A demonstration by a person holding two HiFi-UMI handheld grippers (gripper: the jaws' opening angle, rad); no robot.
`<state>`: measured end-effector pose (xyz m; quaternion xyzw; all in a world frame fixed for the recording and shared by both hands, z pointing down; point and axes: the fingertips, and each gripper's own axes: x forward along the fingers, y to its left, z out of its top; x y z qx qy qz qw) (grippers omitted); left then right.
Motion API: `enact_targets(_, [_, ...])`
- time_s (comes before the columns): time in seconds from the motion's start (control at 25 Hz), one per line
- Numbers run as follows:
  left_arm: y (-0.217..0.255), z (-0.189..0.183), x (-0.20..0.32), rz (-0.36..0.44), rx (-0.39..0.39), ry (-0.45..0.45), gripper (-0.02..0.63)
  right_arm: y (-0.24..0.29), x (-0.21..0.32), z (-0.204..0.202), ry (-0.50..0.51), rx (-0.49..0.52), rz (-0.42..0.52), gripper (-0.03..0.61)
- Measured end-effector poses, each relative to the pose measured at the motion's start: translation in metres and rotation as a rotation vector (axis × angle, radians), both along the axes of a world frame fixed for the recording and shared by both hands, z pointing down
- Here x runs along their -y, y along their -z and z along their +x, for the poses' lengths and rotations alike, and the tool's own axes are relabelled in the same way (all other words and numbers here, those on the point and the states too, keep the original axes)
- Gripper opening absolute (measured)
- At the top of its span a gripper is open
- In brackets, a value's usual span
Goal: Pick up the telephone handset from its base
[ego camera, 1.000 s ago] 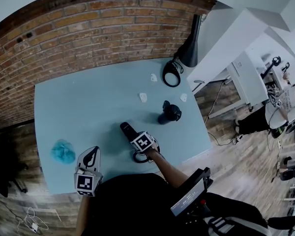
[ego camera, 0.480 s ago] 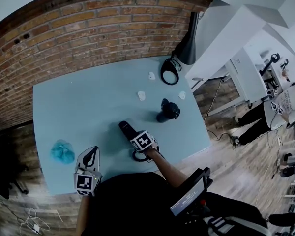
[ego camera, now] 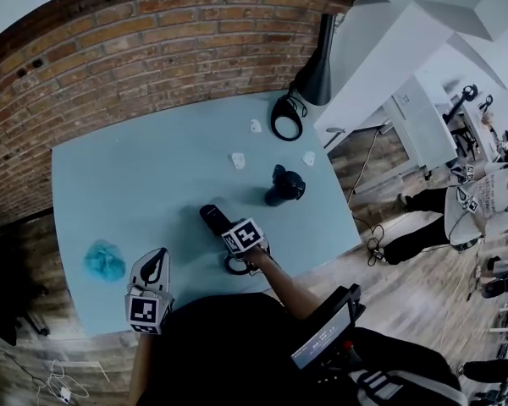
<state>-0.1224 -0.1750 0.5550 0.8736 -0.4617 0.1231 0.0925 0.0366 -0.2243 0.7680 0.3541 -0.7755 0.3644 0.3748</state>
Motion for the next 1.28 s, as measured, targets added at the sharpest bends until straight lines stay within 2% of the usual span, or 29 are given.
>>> enact_targets(0.76, [-0.007,0.002,0.003,-0.014,0.003,-0.003,0.018,0.011,0.011,0.005,-0.171,0.164,-0.039,0.245])
enact_targets(1.28, [-0.01,0.003,0.002,-0.022,-0.002,-0.007,0.018,0.037,0.025,0.01,-0.342,0.369,-0.025,0.245])
